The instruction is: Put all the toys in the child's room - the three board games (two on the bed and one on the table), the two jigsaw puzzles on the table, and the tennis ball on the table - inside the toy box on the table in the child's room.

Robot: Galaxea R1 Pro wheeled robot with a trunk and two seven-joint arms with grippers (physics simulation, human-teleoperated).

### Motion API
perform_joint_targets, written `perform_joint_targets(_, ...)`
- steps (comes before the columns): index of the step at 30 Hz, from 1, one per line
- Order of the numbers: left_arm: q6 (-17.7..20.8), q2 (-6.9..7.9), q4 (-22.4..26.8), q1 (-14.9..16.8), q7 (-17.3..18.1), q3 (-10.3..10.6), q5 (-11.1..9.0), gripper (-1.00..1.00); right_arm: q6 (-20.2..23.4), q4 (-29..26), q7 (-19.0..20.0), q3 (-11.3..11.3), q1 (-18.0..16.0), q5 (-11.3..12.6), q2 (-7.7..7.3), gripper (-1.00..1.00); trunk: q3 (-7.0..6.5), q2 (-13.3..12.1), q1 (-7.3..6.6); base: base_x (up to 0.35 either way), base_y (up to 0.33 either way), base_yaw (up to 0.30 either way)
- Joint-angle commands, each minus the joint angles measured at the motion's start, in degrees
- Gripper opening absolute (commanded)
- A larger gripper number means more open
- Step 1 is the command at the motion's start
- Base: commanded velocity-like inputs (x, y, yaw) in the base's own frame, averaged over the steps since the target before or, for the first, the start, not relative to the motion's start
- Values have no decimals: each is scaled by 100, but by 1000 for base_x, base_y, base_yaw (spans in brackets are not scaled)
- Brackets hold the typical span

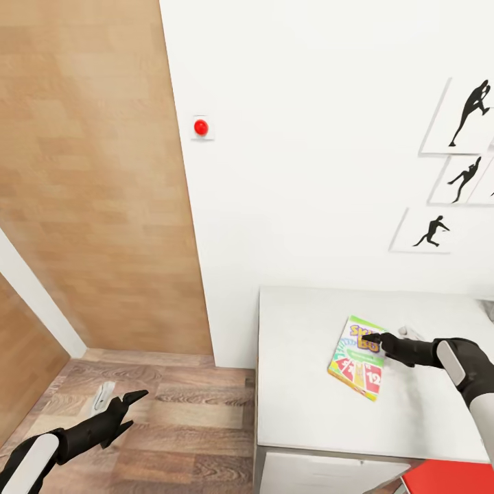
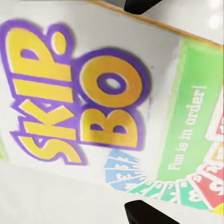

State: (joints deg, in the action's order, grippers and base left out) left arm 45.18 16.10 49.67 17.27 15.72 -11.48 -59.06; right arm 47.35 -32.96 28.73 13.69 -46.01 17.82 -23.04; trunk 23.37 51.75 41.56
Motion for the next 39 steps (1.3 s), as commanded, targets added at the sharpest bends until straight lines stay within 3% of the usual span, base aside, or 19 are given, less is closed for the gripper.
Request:
perform_joint_targets(1, 35, -2, -1, 4, 19, -14, 8, 100, 38, 0, 14, 45, -5, 5, 2, 100, 6, 4, 4, 250, 0, 0)
perform_joint_targets(14, 35, -2, -1, 4, 19, -13, 9, 100, 38, 26, -21, 83, -13, 6, -1, 100, 1, 4, 4, 35, 0, 19)
perform_joint_targets(39, 35, -11, -1, 4, 19, -13, 8, 100, 21, -52, 45, 10, -5, -7, 38, 100, -114, 4, 4, 0, 0, 253)
